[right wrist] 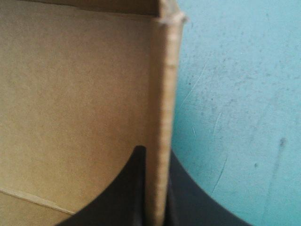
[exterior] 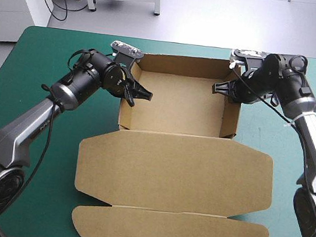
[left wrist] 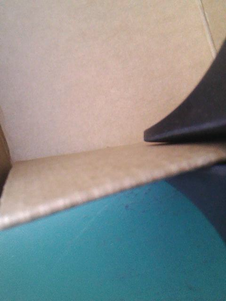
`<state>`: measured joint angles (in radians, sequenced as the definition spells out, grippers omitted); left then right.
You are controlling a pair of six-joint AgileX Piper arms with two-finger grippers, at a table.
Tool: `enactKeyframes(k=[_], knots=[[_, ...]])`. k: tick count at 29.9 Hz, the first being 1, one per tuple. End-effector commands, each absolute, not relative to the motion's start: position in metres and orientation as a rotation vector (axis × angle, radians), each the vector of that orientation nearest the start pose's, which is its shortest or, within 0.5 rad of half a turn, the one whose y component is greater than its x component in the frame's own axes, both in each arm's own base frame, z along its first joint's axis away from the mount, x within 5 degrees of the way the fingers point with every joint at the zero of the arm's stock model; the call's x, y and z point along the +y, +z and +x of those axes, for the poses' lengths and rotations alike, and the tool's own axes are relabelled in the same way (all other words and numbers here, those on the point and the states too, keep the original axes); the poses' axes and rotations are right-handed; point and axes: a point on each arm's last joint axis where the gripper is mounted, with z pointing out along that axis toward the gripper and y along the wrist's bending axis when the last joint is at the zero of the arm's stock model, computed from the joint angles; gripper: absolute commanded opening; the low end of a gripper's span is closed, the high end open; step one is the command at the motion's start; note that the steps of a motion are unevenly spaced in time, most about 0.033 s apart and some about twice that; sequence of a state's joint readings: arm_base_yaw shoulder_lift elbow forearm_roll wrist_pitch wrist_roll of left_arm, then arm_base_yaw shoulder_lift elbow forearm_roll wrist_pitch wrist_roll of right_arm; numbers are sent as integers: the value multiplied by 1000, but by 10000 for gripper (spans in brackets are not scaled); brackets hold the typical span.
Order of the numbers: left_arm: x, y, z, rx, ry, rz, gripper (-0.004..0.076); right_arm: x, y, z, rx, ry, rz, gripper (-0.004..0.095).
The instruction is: Fold the box
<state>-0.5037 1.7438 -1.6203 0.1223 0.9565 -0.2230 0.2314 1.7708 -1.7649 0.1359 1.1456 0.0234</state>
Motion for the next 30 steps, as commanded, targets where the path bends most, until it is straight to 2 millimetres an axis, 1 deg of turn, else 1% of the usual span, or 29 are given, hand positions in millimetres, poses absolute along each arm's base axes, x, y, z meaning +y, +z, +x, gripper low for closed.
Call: enactKeyframes(k=[1,4,9,13,15,21,24,26,28,30], knots=[[-173,338,347,2499,-26,505,10,104,371,370,2564,285,-314,-4],[-175,323,351,2552,-1,523,10,115,360,375,2578,227,-355,-4],[-179,306,357,2603,7,534,10,133,353,379,2554,244,-384,-4],[-182,298,360,2628,-5,533,10,139,339,385,2586,260,-382,-4],[-183,295,360,2643,-1,536,10,141,328,388,2634,256,-384,-4],[-183,286,361,2692,16,542,22,142,303,392,2753,224,-422,-4],[-182,285,360,2709,24,544,72,141,298,394,2763,198,-429,0],[-182,285,360,2709,37,547,134,142,298,394,2759,197,-453,39],[-181,284,360,2714,51,550,218,143,299,393,2758,218,-484,126],[-180,284,359,2719,62,553,306,144,299,392,2766,233,-505,269]])
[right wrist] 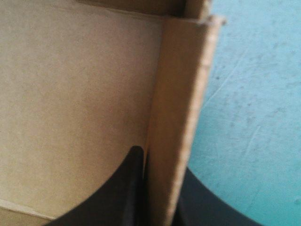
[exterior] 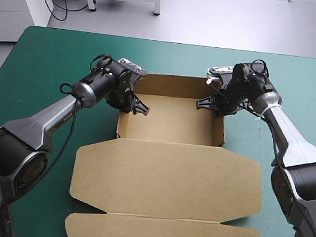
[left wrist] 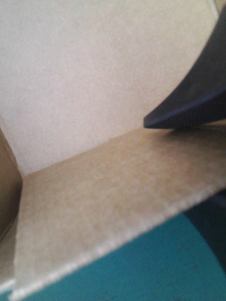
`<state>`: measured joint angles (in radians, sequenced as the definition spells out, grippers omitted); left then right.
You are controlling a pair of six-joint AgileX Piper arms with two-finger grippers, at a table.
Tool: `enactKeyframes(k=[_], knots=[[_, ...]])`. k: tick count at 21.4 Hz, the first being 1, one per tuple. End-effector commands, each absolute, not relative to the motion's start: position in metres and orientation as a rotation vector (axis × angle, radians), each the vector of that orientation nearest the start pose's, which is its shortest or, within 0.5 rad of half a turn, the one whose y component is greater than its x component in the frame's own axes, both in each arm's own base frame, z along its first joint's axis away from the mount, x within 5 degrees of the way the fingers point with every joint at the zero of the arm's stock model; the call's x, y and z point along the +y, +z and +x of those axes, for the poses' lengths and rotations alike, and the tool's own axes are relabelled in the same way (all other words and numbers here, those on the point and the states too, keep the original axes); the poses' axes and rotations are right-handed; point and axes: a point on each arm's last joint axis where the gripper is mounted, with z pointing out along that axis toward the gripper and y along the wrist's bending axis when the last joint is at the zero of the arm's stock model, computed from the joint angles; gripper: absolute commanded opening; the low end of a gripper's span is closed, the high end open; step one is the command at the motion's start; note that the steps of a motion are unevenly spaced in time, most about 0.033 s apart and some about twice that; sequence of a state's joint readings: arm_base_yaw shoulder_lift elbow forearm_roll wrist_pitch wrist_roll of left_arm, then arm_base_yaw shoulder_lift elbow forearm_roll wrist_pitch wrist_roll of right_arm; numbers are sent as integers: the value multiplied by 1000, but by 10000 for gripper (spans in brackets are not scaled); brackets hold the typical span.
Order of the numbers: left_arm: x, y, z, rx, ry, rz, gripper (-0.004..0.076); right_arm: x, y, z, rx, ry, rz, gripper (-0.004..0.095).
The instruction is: Fold the box
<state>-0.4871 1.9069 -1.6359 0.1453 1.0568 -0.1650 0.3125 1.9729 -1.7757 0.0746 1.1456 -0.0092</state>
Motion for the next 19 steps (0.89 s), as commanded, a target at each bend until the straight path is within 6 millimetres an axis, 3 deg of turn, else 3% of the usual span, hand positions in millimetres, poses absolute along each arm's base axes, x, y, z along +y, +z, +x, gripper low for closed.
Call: enactKeyframes(k=[1,2,3,5,10,19], knots=[[-179,284,358,2731,68,554,404,145,299,390,2777,251,-504,422],[-179,284,358,2739,72,555,440,145,299,390,2783,262,-496,510],[-178,283,357,2751,79,555,510,145,299,390,2791,272,-470,669],[-178,284,356,2752,86,557,540,146,299,389,2801,280,-439,807],[-171,308,349,2675,99,546,540,146,308,386,2772,312,-418,827],[-143,386,309,2466,112,553,538,131,382,351,2532,275,-475,819]])
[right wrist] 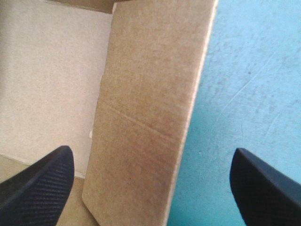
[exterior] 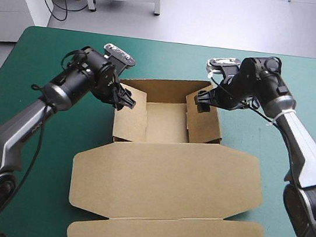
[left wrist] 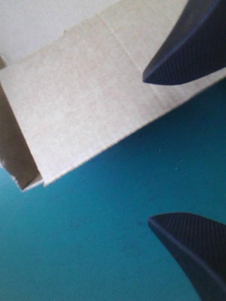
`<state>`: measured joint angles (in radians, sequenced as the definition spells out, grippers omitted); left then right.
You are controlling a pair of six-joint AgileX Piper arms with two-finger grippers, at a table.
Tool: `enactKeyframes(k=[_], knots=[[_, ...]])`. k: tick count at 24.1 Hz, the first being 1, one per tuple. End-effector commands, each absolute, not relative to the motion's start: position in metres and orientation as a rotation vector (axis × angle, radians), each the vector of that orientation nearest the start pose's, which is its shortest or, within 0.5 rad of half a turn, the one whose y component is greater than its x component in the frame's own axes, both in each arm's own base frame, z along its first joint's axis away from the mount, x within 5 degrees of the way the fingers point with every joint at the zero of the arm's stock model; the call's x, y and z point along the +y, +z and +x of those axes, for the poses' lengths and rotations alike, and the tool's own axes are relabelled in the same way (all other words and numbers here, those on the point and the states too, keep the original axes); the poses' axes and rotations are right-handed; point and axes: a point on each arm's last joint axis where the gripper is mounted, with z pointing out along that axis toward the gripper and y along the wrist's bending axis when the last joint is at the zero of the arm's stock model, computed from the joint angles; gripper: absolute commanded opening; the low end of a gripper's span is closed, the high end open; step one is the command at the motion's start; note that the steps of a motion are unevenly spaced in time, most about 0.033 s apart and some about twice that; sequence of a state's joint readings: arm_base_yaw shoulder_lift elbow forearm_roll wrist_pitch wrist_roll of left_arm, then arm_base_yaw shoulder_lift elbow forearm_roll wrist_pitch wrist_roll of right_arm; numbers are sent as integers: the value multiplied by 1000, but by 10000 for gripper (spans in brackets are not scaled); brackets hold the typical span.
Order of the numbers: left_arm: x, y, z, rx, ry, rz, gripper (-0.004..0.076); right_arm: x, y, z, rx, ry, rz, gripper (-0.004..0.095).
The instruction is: Fold the box
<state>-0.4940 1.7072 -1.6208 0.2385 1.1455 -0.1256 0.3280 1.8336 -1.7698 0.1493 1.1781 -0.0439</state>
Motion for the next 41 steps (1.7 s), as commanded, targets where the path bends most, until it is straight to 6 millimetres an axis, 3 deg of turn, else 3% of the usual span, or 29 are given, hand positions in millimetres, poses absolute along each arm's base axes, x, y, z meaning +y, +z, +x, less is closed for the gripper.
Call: enactKeyframes(k=[1,7,10,13,17,22,26,30,35,37,41], knots=[[-140,394,302,2449,110,555,538,129,390,346,2511,271,-473,817],[-115,436,262,2349,115,530,496,118,428,320,2383,259,-470,788],[-103,446,239,2324,114,533,465,115,439,310,2345,262,-468,786],[-91,442,218,2320,121,551,415,115,438,310,2353,261,-470,783],[-81,415,199,2373,150,599,299,117,432,318,2364,260,-469,782],[-71,365,179,2438,155,614,-6,124,409,336,2425,251,-476,782],[-67,335,170,2503,141,584,-8,132,375,361,2511,247,-486,782],[-66,317,167,2543,155,602,-10,140,340,383,2570,239,-488,782],[-65,311,166,2562,163,567,-10,145,308,398,2647,227,-503,776],[-64,310,166,2566,169,552,-10,146,297,402,2677,224,-507,709],[-64,311,167,2562,180,555,-10,147,291,405,2682,223,-506,277]])
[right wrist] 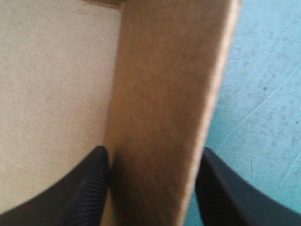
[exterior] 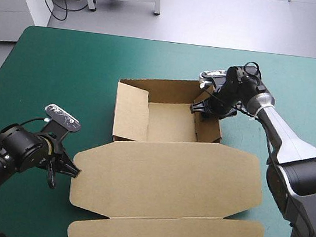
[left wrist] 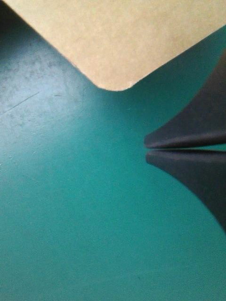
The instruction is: Fold the box
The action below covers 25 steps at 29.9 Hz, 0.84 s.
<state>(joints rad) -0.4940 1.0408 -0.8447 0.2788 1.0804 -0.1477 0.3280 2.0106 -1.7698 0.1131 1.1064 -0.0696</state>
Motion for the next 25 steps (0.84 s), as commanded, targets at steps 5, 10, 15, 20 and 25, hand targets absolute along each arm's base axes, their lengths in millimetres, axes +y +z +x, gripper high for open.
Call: enactKeyframes(k=[5,10,15,20,25], knots=[[-64,311,167,2559,181,555,-10,147,291,406,2672,221,-501,-13],[-63,311,168,2550,197,560,-10,148,293,408,2649,224,-495,-19],[-63,311,168,2550,200,560,-10,137,311,411,2559,196,-462,-19],[-62,311,168,2553,202,560,-10,98,347,414,2464,144,-353,-19],[-62,311,168,2553,202,560,-10,32,372,416,2413,64,-164,-19]])
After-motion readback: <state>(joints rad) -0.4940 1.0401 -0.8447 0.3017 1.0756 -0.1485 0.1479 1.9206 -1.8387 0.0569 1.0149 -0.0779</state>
